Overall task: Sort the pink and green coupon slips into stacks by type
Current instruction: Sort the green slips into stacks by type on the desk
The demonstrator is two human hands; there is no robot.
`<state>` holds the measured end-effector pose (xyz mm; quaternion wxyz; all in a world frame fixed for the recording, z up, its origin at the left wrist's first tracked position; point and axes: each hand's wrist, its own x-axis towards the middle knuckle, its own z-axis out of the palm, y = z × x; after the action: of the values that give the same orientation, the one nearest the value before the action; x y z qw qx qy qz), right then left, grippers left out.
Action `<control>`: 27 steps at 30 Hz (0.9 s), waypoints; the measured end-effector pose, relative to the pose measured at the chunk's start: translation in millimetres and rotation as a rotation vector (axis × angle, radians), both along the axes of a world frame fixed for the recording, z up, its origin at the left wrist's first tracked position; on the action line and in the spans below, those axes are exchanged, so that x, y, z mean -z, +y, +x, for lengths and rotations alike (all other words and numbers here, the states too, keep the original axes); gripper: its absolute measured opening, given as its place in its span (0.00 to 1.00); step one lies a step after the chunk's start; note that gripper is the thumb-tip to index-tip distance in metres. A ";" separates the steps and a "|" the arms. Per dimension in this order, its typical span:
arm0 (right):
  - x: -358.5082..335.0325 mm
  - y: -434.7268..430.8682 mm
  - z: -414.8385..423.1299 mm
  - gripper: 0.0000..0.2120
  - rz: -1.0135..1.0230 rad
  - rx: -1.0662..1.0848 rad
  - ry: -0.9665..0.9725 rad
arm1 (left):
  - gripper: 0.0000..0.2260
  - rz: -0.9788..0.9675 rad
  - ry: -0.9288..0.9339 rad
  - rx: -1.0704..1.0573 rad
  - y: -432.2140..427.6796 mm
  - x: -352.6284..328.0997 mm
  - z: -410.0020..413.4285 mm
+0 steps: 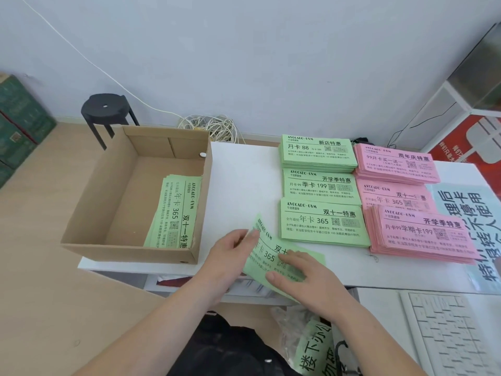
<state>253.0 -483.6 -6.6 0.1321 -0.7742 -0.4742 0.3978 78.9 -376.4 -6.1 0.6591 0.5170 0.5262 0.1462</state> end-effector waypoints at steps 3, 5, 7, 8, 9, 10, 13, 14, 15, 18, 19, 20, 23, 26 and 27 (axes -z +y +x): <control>16.0 -2.2 7.0 0.23 0.066 0.052 -0.017 | 0.11 0.237 0.094 0.080 3.6 -1.0 -0.2; 27.7 -11.1 12.4 0.22 0.195 0.224 0.025 | 0.13 0.297 0.107 0.134 4.0 -1.6 -1.9; 33.4 -22.5 19.9 0.27 0.298 0.407 -0.020 | 0.13 0.349 0.102 0.173 2.4 -6.9 -5.5; 31.6 -26.8 23.1 0.30 0.306 0.486 -0.038 | 0.13 0.361 0.090 0.190 1.6 -11.3 -8.6; 28.6 -30.8 26.2 0.34 0.299 0.567 -0.003 | 0.12 0.369 0.073 0.205 0.4 -15.0 -12.1; 25.7 -33.8 29.1 0.37 0.300 0.636 0.084 | 0.12 0.373 0.054 0.224 -0.5 -18.5 -16.0; 22.3 -38.1 32.8 0.37 0.319 0.713 0.383 | 0.10 0.374 -0.013 0.273 -0.1 -31.0 -22.2; 22.1 -38.8 34.4 0.34 0.326 0.718 0.463 | 0.10 0.393 -0.027 0.282 0.7 -33.3 -22.2; 20.9 -38.9 35.6 0.31 0.331 0.717 0.528 | 0.10 0.414 -0.037 0.280 1.6 -35.5 -21.7; 13.4 -37.8 37.2 0.25 0.385 0.719 0.603 | 0.10 0.447 -0.071 0.228 8.7 -35.2 -21.0; 10.5 -36.2 39.2 0.23 0.420 0.734 0.582 | 0.09 0.448 -0.080 0.204 11.7 -32.6 -20.8; 6.8 -34.6 42.0 0.21 0.456 0.750 0.545 | 0.09 0.450 -0.087 0.182 14.6 -28.8 -20.4; -3.1 -29.0 52.9 0.16 0.562 0.702 0.367 | 0.09 0.441 -0.089 0.135 17.7 -14.3 -16.8; -1.8 -24.3 56.1 0.18 0.561 0.564 0.155 | 0.14 0.458 -0.031 0.115 13.4 4.2 -11.7; 1.4 -23.6 53.9 0.19 0.548 0.540 0.131 | 0.17 0.465 -0.005 0.120 11.4 10.4 -10.5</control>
<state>306.9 -507.2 -8.0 0.4638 -0.7801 -0.3328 0.2561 68.3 -365.0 -16.5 0.5309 0.6849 0.4452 0.2255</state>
